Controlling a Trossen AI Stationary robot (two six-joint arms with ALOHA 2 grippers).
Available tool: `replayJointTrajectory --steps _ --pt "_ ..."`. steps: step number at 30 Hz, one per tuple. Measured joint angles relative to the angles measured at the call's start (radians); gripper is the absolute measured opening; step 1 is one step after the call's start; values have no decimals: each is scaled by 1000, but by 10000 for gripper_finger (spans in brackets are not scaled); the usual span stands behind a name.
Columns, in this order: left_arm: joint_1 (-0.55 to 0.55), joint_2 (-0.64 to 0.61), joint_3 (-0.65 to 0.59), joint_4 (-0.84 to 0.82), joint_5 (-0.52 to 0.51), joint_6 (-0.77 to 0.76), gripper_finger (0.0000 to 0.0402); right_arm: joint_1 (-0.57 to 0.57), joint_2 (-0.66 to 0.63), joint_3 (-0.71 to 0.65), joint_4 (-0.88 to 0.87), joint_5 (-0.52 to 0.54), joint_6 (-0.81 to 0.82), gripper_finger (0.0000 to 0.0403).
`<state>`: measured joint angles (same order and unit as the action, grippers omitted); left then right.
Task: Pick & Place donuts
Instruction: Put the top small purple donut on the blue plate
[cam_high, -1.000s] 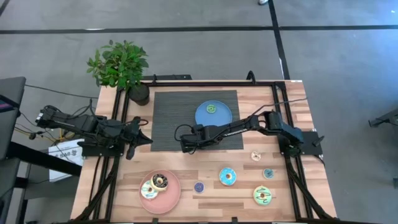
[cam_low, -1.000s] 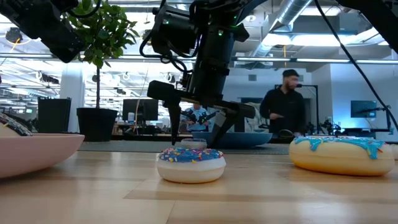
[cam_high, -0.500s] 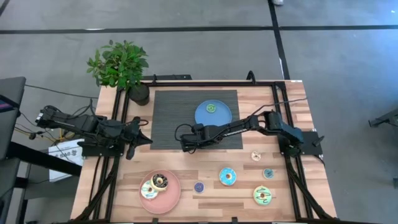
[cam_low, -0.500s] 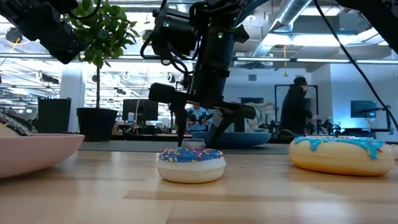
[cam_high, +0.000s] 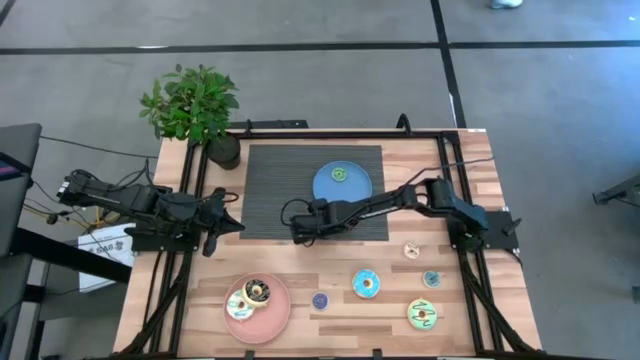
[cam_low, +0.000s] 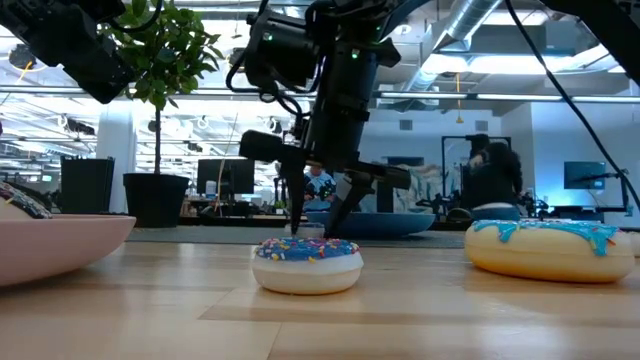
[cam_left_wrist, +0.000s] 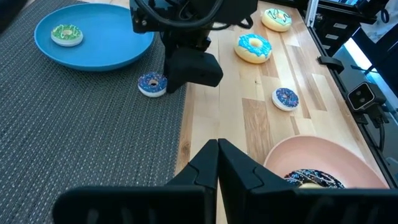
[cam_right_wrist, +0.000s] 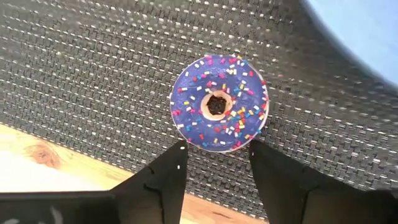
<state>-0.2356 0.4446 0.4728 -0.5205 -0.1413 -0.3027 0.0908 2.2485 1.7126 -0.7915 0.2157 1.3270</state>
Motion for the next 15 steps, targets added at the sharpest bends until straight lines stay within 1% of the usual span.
replayJointTrajectory --steps 11,15 --pt "0 0 0 -5 0 -6 0 5 -4 0 1 -7 0 149" --pt "0 0 0 -5 0 -6 0 6 -4 0 22 -10 -36 159"
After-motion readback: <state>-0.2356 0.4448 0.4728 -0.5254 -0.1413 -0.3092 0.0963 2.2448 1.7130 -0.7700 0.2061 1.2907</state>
